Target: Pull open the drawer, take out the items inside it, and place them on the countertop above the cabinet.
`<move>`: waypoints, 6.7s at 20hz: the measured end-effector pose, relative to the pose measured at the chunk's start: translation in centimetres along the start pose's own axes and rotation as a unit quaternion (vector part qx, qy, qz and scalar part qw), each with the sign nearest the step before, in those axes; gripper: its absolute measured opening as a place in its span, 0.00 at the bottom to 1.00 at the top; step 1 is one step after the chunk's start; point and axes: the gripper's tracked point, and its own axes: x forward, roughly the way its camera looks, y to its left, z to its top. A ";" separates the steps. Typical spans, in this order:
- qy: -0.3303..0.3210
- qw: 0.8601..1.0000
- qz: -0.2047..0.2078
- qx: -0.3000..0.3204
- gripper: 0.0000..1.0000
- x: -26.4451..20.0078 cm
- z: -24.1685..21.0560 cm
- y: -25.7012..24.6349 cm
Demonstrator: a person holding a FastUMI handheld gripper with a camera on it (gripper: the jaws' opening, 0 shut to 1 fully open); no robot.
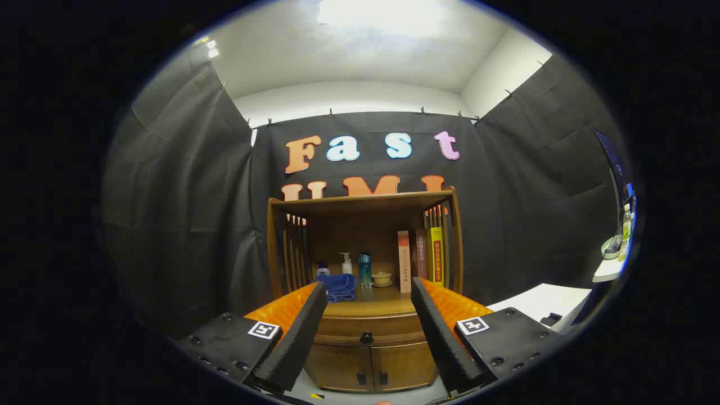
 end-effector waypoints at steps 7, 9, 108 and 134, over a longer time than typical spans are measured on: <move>-0.005 1.000 0.001 -0.001 0.99 0.0 0.4 0.3; -0.005 1.000 0.002 -0.003 0.99 0.1 0.3 0.5; 0.189 0.982 -0.021 0.008 0.77 8.7 -44.7 0.5; 0.421 0.905 0.011 -0.051 0.98 28.8 -43.4 1.4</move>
